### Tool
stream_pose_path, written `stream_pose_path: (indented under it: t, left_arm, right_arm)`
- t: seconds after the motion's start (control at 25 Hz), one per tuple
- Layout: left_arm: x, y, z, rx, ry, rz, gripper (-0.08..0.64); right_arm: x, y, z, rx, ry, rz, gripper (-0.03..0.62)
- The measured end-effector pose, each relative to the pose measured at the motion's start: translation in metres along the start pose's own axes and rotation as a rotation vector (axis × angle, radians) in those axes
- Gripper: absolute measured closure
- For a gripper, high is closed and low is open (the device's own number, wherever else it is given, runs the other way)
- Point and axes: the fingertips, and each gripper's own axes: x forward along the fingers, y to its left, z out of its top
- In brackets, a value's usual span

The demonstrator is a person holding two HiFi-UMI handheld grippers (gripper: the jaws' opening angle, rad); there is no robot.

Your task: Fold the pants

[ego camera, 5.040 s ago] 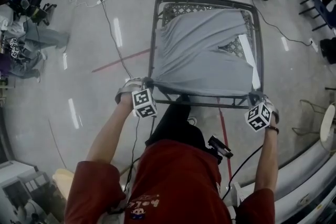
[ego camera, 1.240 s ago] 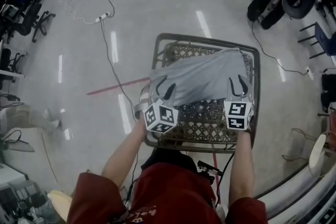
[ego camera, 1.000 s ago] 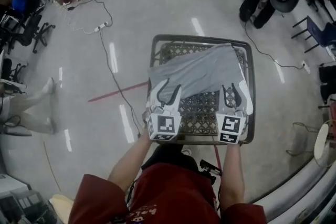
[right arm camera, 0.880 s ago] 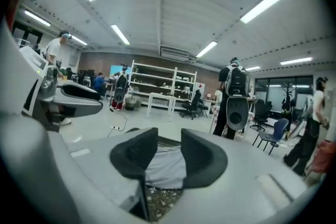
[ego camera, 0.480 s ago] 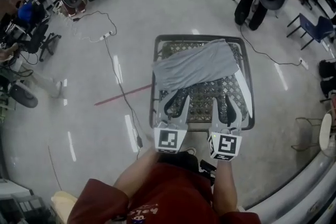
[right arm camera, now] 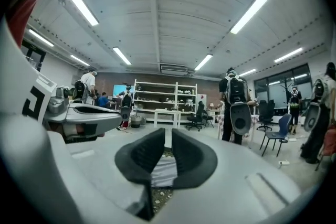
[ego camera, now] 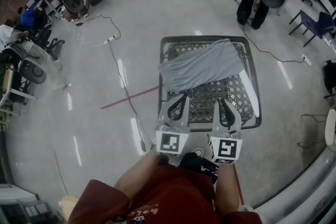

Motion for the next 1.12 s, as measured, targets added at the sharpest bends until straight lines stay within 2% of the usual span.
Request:
stream_pose_path:
  t: [0.12, 0.24, 0.48, 0.76, 0.96, 1.12]
  left_arm:
    - [-0.003, 0.016, -0.002, -0.004, -0.016, -0.019, 0.554]
    - [-0.007, 0.046, -0.008, 0.0, -0.013, -0.036, 0.554]
    - [-0.027, 0.14, -0.025, -0.042, -0.024, -0.087, 0.554]
    - [-0.044, 0.239, -0.043, -0.052, -0.046, -0.111, 0.554]
    - [-0.043, 0.285, -0.062, -0.09, -0.033, -0.132, 0.554]
    - [-0.039, 0.3, -0.074, -0.087, -0.021, -0.154, 0.554]
  right_arm:
    - [0.01, 0.012, 0.003, -0.006, -0.005, -0.009, 0.589]
    - [0.029, 0.036, 0.006, 0.006, 0.006, -0.015, 0.591]
    - [0.084, 0.126, 0.029, -0.047, -0.009, -0.042, 0.591]
    - [0.127, 0.208, 0.042, -0.005, -0.023, -0.098, 0.591]
    - [0.15, 0.237, 0.04, -0.001, -0.006, -0.126, 0.591]
    - [0.158, 0.242, 0.032, -0.005, 0.0, -0.148, 0.591]
